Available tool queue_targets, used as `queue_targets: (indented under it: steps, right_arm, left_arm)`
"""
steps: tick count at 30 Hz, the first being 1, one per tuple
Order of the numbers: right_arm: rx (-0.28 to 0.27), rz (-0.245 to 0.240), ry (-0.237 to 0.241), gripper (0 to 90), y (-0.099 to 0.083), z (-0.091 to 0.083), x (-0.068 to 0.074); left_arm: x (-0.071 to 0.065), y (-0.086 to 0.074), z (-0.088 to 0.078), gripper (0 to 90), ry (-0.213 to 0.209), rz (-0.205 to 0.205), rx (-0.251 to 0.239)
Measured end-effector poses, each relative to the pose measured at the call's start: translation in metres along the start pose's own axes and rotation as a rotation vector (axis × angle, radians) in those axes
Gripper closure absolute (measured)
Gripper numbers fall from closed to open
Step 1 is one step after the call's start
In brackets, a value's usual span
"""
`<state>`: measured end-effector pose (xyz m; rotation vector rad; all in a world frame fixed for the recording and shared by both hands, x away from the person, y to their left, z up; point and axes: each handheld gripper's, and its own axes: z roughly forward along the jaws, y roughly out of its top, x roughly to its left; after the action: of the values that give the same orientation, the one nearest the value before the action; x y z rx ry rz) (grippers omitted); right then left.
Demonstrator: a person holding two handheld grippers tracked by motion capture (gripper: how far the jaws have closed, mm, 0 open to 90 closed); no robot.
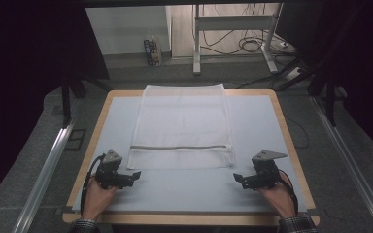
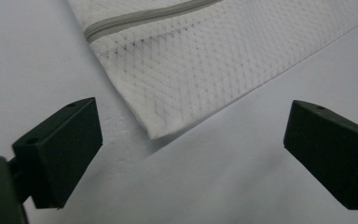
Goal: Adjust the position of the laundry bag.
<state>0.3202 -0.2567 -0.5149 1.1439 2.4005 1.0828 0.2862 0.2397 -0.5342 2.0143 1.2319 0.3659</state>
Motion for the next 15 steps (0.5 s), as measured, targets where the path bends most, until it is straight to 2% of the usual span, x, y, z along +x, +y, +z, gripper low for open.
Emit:
queue_targets:
  steps: [5,10,15]
  right_arm:
    - [0.013,0.009,-0.018,2.1,0.002,0.003,-0.001]
    - [0.029,0.021,-0.044,4.2,0.008,0.005,0.001]
    - [0.036,0.015,-0.034,11.6,0.014,0.007,0.002]
  left_arm:
    - [0.003,0.001,0.001,2.4,-0.018,-0.029,-0.020]
    - [0.005,0.004,0.004,5.5,0.027,-0.025,-0.014]
    - [0.006,0.007,0.004,10.4,0.046,-0.011,-0.026]
